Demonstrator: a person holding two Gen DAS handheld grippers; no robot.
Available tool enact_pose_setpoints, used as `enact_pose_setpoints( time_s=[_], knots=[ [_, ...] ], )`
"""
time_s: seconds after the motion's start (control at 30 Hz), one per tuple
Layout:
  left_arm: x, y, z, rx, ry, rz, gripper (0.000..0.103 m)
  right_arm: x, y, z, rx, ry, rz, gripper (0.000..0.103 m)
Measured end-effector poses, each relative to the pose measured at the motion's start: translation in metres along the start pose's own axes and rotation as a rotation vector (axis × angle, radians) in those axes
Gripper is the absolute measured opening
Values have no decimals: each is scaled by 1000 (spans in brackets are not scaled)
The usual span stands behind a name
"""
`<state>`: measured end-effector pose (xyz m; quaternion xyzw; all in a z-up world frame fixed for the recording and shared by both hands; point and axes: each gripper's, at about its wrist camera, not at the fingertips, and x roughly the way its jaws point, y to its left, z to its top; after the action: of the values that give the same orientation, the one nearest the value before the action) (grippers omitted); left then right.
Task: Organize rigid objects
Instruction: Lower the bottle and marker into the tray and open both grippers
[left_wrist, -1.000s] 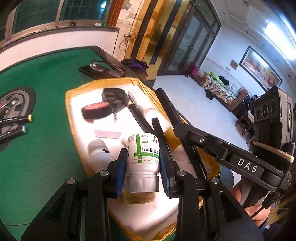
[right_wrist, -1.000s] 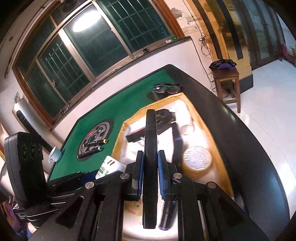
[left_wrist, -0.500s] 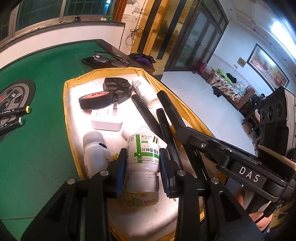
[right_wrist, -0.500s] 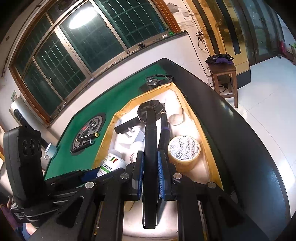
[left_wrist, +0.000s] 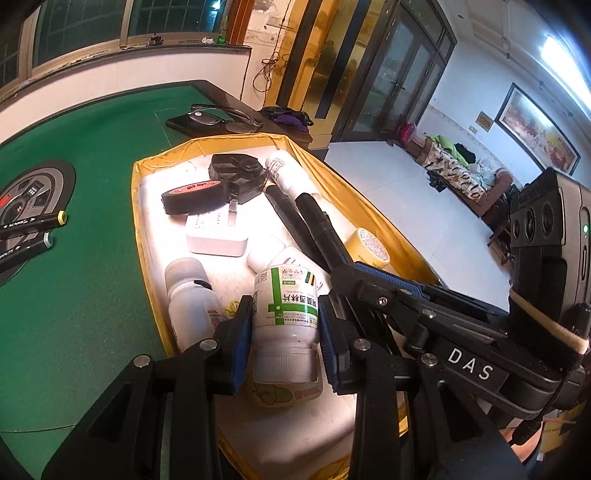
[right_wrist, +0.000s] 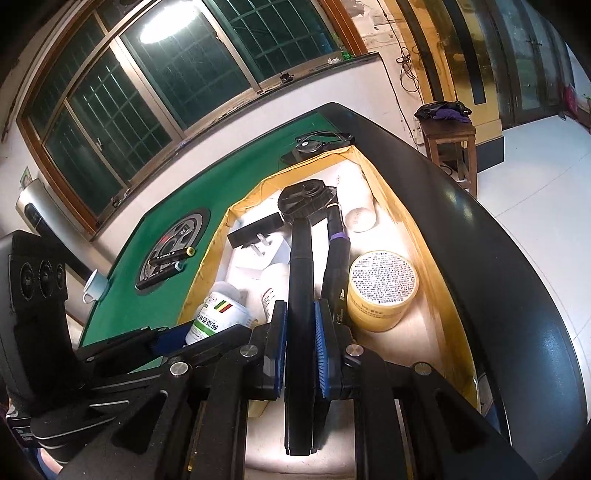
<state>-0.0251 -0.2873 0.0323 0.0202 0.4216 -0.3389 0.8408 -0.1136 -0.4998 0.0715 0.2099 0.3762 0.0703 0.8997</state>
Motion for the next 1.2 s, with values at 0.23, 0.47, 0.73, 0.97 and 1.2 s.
enact_pose_setpoints(
  time_s=[0.23,0.47,0.73,0.97,1.2],
  knots=[
    [-6,-3,-6,11,-1,-4,31,-1,1,-1,-7,9,-7,13],
    [-10,-5,-7,16,4,-2,37,-4,7,0,-11,3,-6,14],
    [-24,-6,-7,22,-29,2,44,-12,10,1,-11,-13,-15,15],
    [-35,1,-4,6,-63,5,44,-18,13,4,0,-29,-6,19],
    [-51,34,0,-60,-113,25,44,-19,31,5,-28,-33,16,19]
  ],
)
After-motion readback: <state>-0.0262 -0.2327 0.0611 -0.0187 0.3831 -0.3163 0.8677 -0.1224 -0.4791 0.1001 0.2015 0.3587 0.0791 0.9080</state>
